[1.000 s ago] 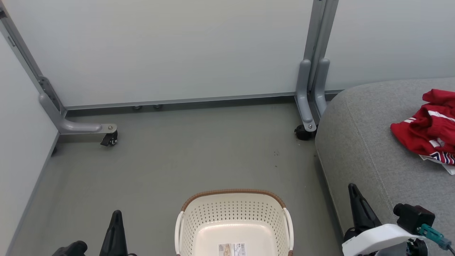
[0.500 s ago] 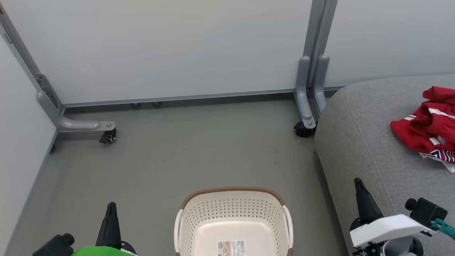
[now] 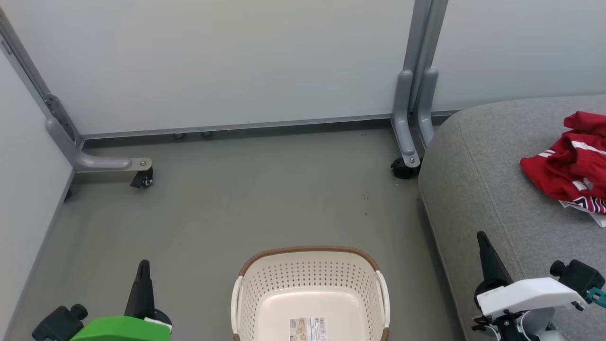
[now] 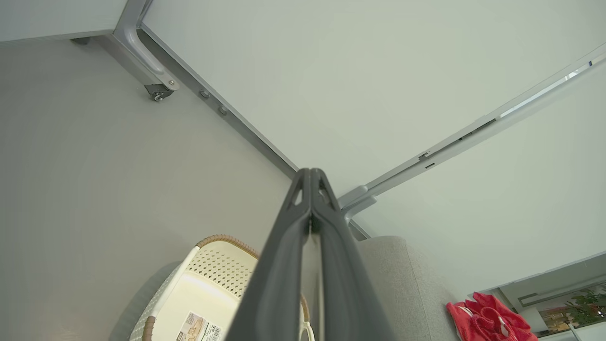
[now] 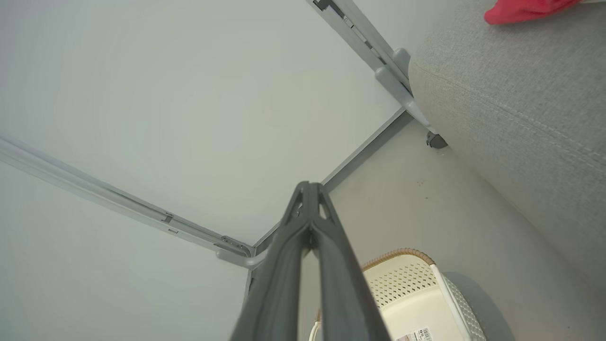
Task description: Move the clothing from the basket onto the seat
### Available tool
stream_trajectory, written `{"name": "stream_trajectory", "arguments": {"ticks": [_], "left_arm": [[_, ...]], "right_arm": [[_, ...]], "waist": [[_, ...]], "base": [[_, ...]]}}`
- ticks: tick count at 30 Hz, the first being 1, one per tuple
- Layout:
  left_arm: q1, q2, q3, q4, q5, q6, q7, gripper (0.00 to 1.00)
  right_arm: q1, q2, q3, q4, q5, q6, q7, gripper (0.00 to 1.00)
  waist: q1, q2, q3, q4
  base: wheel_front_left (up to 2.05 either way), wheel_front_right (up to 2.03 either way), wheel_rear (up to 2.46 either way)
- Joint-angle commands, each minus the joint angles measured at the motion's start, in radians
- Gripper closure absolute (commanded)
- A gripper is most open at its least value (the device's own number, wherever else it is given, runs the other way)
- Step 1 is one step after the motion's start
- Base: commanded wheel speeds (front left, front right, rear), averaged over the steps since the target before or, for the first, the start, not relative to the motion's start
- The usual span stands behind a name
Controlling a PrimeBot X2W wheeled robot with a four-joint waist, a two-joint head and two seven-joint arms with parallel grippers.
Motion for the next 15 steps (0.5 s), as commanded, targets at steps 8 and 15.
{"name": "stream_trajectory", "arguments": {"ticks": [8, 15], "left_arm": [[-0.052, 0.009, 0.02, 0.005, -0.117, -0.016, 0.03, 1.0], [-0.069, 0.009, 0.032, 0.014, -0.193, -0.023, 0.05, 1.0]], "right_arm": [[-0.041, -0.005, -0.018, -0.001, 0.122, 0.0, 0.03, 1.0], [-0.054, -0.005, -0.029, 0.004, 0.201, 0.0, 0.05, 1.0]], "waist": [[0.0, -0.0001, 0.008, -0.002], [0.0, -0.0001, 0.014, -0.003]], "base": [[0.0, 0.0, 0.0], [0.0, 0.0, 0.0]]}}
